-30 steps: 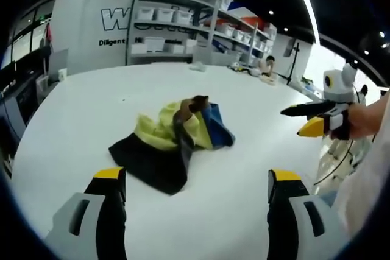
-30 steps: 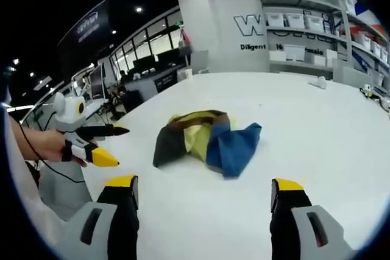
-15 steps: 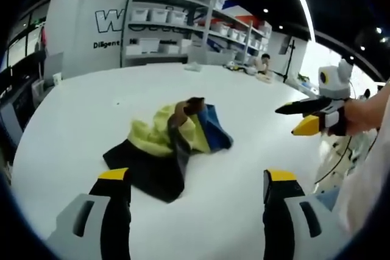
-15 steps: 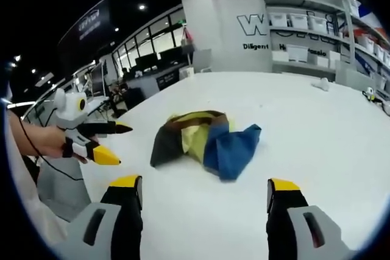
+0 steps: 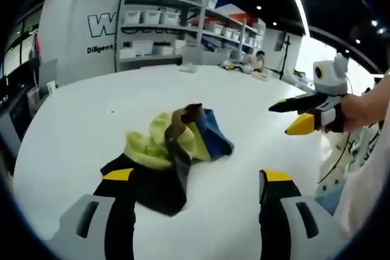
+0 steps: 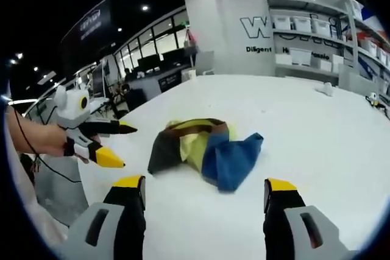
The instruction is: Fold the garment on the visible template until the final outline fits inside the template.
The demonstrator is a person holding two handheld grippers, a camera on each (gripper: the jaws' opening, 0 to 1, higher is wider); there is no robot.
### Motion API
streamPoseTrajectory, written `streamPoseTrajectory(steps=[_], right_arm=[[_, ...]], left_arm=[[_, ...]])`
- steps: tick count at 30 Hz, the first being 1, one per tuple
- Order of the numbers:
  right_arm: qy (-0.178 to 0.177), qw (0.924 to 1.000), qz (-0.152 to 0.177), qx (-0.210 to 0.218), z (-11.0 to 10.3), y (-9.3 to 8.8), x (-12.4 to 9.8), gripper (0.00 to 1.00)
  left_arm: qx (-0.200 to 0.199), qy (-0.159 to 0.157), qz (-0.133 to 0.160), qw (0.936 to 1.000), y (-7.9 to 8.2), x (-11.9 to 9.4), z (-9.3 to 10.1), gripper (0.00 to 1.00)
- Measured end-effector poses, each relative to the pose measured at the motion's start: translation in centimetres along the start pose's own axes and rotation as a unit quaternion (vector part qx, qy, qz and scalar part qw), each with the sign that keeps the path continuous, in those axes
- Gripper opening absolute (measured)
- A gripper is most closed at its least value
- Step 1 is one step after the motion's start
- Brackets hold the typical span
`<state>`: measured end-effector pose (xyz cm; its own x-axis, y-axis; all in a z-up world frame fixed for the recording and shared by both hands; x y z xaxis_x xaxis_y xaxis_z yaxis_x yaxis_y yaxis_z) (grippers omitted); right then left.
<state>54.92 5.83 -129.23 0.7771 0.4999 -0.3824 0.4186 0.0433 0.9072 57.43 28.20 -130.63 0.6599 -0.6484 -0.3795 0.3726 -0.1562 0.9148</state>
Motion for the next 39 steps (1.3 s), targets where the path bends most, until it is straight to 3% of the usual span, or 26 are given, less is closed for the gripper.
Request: streamPoseTrajectory(steps=[24, 39], right_arm=[[0.013, 0.9997, -0.017, -0.015, 1.6, 0.1, 1.6, 0.69], [0.035, 0.9983, -0.032, -0.034, 3.2, 0.3, 5.4, 0.56]], left_arm=[[0.003, 0.000, -0.011, 0.9999, 0.2, 1.7, -0.8, 0.73], [0.007, -0.010, -0.030, 0.9995, -0.3, 4.3, -1.5, 0.61]])
Point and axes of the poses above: the point that each gripper's makers call its tool centre point, and the gripper's own axes: x roughly forward along the fingers, z roughly to its right, y roughly out of its top, the point moved 5 cm from there along -x, roughly backward along the fingers, and after that the axes turned 8 degrees about z, right-handed, at the moved point
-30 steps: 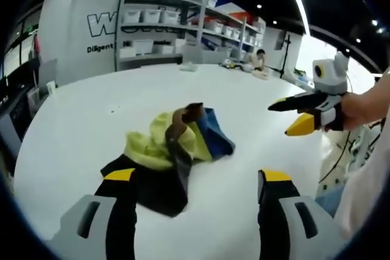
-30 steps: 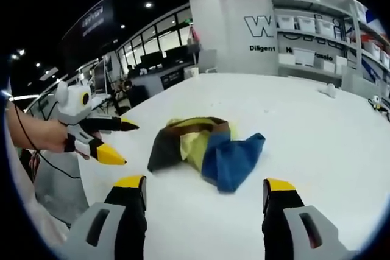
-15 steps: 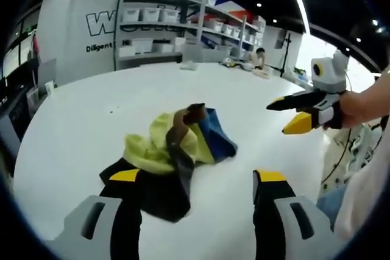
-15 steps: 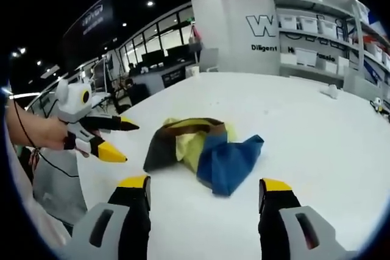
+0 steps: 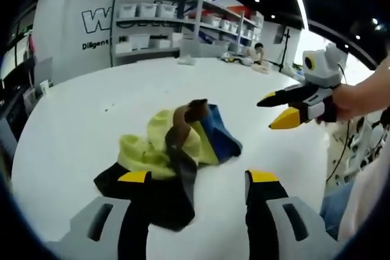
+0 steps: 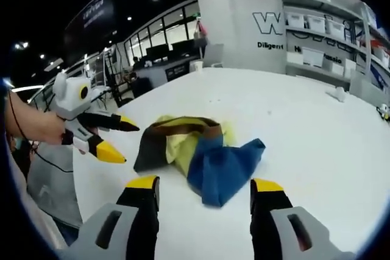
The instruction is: Fold the garment on the visible template until the final outline fits inside the template.
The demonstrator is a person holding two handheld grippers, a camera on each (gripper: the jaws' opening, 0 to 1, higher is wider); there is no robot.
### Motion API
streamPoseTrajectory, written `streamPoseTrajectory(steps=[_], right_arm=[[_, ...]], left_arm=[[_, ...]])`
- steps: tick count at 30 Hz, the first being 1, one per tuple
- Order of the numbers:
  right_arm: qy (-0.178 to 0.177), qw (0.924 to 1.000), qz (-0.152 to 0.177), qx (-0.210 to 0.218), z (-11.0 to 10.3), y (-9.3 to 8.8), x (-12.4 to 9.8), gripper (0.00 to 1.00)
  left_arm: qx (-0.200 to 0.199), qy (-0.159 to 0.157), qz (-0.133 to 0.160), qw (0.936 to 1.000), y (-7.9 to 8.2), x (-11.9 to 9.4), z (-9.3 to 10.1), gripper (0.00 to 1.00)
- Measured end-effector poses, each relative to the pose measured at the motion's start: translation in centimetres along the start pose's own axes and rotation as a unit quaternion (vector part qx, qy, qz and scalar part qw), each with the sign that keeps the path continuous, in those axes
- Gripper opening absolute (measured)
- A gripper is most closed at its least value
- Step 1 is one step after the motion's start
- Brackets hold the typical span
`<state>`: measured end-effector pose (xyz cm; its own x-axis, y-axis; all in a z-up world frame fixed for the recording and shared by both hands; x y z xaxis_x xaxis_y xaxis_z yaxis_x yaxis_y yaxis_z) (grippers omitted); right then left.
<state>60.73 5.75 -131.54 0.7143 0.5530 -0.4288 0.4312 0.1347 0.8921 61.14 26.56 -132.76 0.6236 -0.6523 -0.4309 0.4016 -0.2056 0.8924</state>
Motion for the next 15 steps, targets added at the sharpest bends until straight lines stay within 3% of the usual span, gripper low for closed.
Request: streamPoseTrajectory(steps=[15], right_arm=[[0.032, 0.9987, -0.021, -0.034, 1.1, 0.6, 4.9, 0.47]], left_arm=[[0.002, 0.012, -0.022, 0.9997, -0.7, 2.0, -1.1, 0.41]])
Point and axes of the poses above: the point that each gripper's makers call its tool centre point, and the gripper's own axes: x roughly forward along the fingers, z roughly to its right, y roughly out of its top, the point moved 5 cm from there along -x, roughly backward along the fingers, and after that the axes turned 8 degrees about z, right-handed, at the moved point
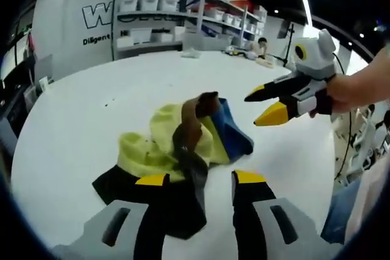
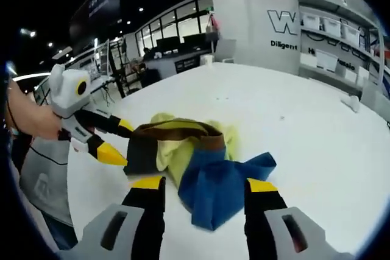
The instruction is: Fold the garment on the visible template until the final outline fits inside the template.
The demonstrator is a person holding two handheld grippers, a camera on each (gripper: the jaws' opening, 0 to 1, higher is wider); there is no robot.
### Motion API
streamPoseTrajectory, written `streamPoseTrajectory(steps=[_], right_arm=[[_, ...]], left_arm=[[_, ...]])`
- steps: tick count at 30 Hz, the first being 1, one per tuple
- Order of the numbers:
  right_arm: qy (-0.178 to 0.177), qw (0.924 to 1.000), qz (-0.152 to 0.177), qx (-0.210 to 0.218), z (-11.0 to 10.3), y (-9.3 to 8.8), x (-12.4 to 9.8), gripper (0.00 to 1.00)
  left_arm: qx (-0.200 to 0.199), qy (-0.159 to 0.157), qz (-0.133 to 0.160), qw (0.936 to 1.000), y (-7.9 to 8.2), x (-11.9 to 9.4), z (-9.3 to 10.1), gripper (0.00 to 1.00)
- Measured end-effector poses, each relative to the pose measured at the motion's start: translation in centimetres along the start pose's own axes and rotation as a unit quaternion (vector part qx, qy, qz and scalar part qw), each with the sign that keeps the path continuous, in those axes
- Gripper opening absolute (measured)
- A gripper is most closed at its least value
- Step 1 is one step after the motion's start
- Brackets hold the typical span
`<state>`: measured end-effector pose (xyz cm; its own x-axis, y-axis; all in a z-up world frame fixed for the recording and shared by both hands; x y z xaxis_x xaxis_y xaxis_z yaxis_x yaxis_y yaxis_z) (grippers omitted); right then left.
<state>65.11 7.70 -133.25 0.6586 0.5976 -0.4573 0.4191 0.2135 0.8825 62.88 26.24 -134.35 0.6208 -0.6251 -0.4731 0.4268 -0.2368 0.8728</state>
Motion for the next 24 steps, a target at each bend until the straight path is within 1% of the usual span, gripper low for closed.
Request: streamPoseTrajectory(steps=[2, 4, 5, 8, 11, 12, 14, 19, 24], right_arm=[[0.005, 1.0000, -0.005, -0.005, 0.3, 0.1, 0.6, 0.45], [0.010, 0.9999, -0.008, -0.011, 0.6, 0.2, 1.2, 0.44], [0.011, 0.9998, -0.009, -0.014, 0.7, 0.2, 1.5, 0.43], [0.018, 0.9996, -0.014, -0.018, 1.1, 0.4, 2.2, 0.41], [0.025, 0.9993, -0.018, -0.023, 1.4, 0.7, 3.0, 0.39], [0.030, 0.9990, -0.019, -0.026, 1.4, 0.8, 3.2, 0.38], [0.041, 0.9983, -0.025, -0.033, 1.5, 0.7, 3.8, 0.36], [0.059, 0.9965, -0.043, -0.041, 2.0, 0.5, 4.6, 0.33], [0.083, 0.9937, -0.056, -0.050, 2.1, 0.2, 4.6, 0.32]], left_arm=[[-0.002, 0.003, -0.008, 1.0000, -0.3, 0.2, -0.2, 0.35], [-0.010, 0.000, -0.015, 0.9998, -0.7, 0.3, -0.2, 0.26], [-0.010, 0.000, -0.017, 0.9998, -0.9, 0.4, -0.2, 0.24], [-0.014, 0.005, -0.025, 0.9996, -1.4, 0.6, -0.5, 0.20], [-0.017, 0.008, -0.030, 0.9994, -1.5, 0.6, -0.7, 0.12], [-0.017, 0.008, -0.030, 0.9994, -1.5, 0.6, -0.7, 0.07], [-0.016, 0.012, -0.028, 0.9994, -1.4, 0.5, -1.0, 0.05], [-0.013, 0.020, -0.028, 0.9993, -1.1, -0.2, -1.8, 0.05], [-0.014, 0.037, -0.017, 0.9991, -0.3, -1.5, -3.4, 0.04]])
Point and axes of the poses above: the point that each gripper's makers call its tool centre point, and the gripper's own axes: x roughly forward along the fingers, z roughly to its right, y roughly out of its top, the point moved 5 cm from there along -x, roughly backward along the fingers, and after that the axes turned 8 degrees about z, right-handed, at the moved point
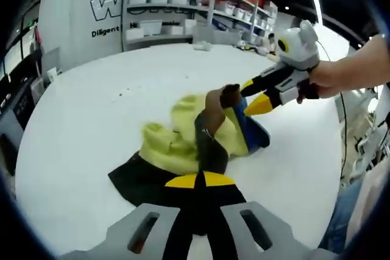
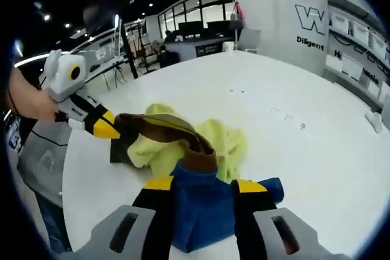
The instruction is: Fold the garment on the visible template until the final outline fits inside the template.
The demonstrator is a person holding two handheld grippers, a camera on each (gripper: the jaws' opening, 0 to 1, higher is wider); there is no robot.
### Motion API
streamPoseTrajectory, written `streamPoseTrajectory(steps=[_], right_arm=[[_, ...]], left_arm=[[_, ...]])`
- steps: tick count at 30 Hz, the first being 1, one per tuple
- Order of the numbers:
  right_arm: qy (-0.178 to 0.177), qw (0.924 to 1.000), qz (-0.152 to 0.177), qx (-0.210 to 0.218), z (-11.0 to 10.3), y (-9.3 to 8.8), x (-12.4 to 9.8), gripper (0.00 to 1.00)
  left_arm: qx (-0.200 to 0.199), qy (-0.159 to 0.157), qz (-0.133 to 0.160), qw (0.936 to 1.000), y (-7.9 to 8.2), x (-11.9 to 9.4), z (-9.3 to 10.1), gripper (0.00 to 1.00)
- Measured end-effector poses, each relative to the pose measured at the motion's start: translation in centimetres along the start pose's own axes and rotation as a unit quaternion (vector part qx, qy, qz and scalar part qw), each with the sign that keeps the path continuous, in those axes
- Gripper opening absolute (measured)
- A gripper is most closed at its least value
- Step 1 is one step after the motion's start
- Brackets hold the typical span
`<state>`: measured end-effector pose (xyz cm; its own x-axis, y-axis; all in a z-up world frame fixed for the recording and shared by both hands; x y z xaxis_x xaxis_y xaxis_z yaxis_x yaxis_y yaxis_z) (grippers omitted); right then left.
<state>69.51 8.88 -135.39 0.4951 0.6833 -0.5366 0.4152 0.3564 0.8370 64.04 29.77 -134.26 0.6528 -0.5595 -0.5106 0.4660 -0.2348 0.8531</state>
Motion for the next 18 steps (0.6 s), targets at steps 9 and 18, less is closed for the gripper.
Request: streamPoseTrajectory(steps=[9, 18], right_arm=[[0.018, 0.9995, -0.013, -0.022, -0.2, -0.1, 0.1, 0.30], [0.056, 0.9970, -0.022, -0.048, -1.6, 0.1, 0.4, 0.27]], left_arm=[[-0.007, 0.036, 0.007, 0.9993, 0.3, -1.7, -3.2, 0.04], [-0.013, 0.060, 0.005, 0.9981, 0.1, -3.0, -5.1, 0.04]])
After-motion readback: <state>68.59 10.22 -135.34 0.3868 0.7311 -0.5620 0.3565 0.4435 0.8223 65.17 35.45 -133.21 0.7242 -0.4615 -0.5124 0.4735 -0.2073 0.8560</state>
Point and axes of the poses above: the point that each gripper's makers call its tool centre point, and the gripper's own axes: x roughly forward along the fingers, z roughly to its right, y roughly out of its top, the point moved 5 cm from there along -x, roughly backward along the fingers, and after that the axes turned 8 degrees about z, right-handed, at the moved point
